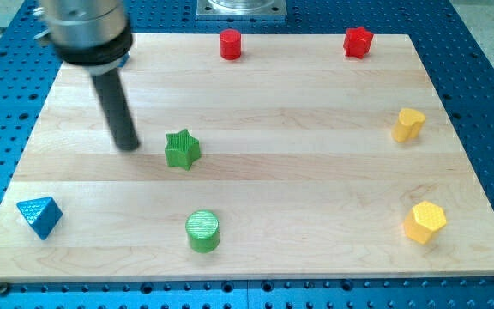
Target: Place the green circle below the green star
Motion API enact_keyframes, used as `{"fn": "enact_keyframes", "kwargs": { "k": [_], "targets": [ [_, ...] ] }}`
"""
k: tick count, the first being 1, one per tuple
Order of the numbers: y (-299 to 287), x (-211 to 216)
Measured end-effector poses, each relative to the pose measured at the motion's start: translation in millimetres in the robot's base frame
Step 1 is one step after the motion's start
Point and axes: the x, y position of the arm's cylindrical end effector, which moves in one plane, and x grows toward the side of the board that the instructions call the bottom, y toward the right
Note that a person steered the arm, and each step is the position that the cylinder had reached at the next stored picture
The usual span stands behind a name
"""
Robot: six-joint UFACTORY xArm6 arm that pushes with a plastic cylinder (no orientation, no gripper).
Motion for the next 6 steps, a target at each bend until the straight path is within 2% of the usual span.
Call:
{"fn": "enact_keyframes", "kwargs": {
  "k": [1, 2, 3, 4, 5, 6],
  "targets": [
    [73.9, 16.4],
    [108.0, -1.6],
    [131.6, 52.0],
    [210.2, 110.8],
    [162.8, 147.4],
    [150.8, 118.2]
  ]
}}
